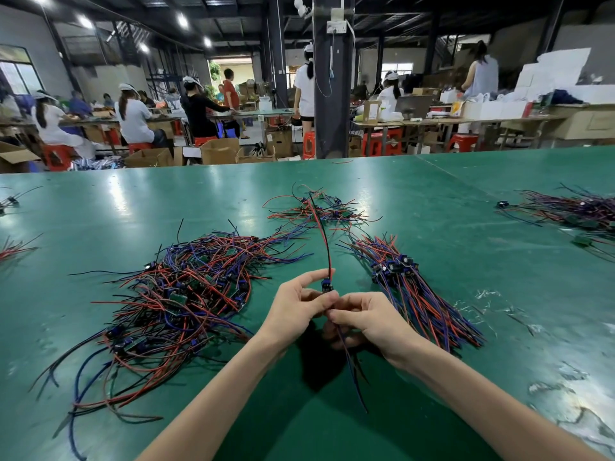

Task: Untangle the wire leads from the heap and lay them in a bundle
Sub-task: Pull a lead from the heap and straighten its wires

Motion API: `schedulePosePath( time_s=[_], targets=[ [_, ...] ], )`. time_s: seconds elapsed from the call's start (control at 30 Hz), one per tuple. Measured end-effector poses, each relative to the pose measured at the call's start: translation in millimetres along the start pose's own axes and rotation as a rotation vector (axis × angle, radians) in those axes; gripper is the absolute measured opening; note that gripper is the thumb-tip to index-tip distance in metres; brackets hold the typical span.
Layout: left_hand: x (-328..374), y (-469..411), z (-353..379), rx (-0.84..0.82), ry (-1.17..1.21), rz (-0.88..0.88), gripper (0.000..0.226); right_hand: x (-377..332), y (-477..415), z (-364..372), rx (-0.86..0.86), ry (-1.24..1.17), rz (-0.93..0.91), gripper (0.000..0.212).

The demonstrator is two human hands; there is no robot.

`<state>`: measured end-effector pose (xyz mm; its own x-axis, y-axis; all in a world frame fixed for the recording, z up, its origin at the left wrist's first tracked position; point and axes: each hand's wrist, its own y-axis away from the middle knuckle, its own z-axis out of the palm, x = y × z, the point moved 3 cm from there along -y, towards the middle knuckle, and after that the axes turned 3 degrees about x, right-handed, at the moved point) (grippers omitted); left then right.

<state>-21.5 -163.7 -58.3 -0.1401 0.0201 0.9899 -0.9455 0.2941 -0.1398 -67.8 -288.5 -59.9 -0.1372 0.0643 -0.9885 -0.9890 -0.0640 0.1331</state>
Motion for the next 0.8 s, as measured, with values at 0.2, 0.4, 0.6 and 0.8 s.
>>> schedulePosePath(
  time_s=[0.2, 0.4, 0.6, 0.8],
  targets=[
    [1.4, -0.6, -0.1, 0.044, -0.015, 0.075, 0.036, 0.6, 0.1, 2.0, 0.002, 0.024, 0.021, 0.014],
    [-2.0, -0.7, -0.9, 0.061, 0.073, -0.019, 0.036, 1.7, 0.4, 4.2, -0.017, 0.038, 0.030, 0.015],
    [-0.1, -1.0, -2.5, 0.035, 0.133, -0.105, 0.037, -0.2, 0.6, 4.7, 0.010, 0.038, 0.009, 0.010],
    [-2.0, -2.0, -2.4, 0.066, 0.119, -0.011, 0.035, 0.2, 0.8, 6.2, 0.019, 0.018, 0.036, 0.014]
  ],
)
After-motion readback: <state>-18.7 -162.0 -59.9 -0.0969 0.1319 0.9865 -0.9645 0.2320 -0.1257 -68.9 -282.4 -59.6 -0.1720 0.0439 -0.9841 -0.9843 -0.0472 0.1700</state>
